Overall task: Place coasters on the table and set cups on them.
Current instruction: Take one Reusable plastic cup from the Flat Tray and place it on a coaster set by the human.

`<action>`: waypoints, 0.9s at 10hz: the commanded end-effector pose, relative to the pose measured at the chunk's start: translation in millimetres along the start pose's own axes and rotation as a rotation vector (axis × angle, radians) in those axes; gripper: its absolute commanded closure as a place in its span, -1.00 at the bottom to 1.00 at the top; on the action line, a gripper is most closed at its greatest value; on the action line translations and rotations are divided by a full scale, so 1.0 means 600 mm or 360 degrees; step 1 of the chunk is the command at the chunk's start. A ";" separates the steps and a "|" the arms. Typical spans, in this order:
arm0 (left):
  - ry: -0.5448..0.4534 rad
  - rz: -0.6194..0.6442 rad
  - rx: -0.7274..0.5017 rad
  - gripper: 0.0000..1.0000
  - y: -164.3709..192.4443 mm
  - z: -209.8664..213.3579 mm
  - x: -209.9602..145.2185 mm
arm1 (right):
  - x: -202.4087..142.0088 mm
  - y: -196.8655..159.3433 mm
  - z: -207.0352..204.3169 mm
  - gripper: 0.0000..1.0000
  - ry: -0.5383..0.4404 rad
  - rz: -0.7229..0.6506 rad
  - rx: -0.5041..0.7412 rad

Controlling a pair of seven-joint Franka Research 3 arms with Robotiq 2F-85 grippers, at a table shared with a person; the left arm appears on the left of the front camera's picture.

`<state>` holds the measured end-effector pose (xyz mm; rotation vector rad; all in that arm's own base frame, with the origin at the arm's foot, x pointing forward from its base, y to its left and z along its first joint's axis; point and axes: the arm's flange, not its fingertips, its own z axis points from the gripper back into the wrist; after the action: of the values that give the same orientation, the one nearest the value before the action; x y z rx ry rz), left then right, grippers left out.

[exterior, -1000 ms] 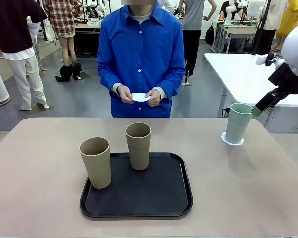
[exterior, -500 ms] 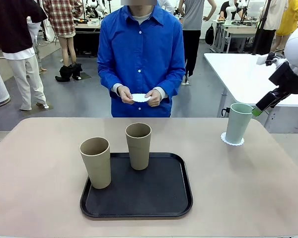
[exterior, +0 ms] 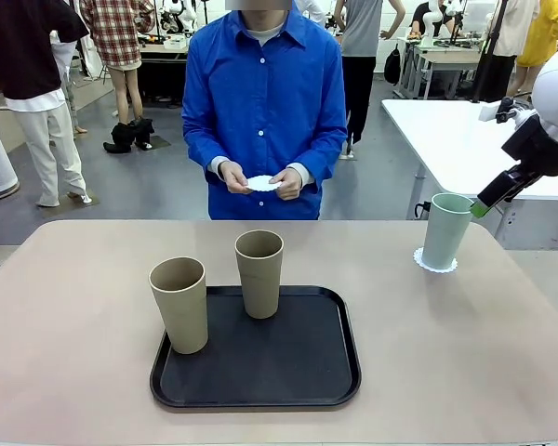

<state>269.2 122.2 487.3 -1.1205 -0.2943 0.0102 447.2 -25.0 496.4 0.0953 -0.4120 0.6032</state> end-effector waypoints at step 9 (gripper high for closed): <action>-0.0014 -0.0017 -0.0033 -1.00 -0.001 0.003 0.000 | -0.110 0.053 -0.002 -1.00 0.0213 -0.0414 0.0146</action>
<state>269.2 122.3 487.3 -1.1206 -0.2942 0.0103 390.5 -33.2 470.1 0.2201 -0.2458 0.3947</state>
